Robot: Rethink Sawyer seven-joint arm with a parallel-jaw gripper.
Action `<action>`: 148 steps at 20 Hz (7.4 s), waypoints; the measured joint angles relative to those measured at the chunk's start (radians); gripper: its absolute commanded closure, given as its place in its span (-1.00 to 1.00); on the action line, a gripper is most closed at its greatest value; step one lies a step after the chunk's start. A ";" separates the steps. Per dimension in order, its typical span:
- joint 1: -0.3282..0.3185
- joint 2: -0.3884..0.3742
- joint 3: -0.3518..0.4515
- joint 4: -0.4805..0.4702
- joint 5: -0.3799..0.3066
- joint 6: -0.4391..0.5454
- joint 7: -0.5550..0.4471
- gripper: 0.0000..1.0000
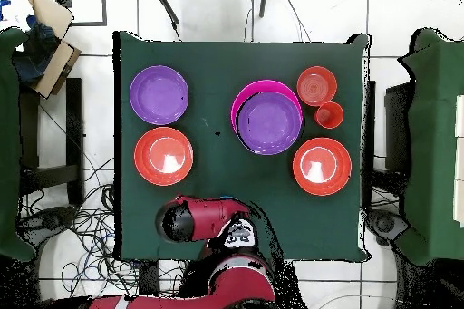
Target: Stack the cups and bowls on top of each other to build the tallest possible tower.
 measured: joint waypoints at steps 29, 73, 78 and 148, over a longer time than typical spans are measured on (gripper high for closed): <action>-0.026 0.006 -0.089 0.000 -0.018 0.000 0.000 -1.00; -0.114 0.010 0.006 0.000 -0.098 0.000 0.000 -1.00; -0.141 0.010 0.027 0.000 -0.129 0.000 0.000 -1.00; -0.176 -0.206 0.051 -0.023 -0.126 0.214 0.000 1.00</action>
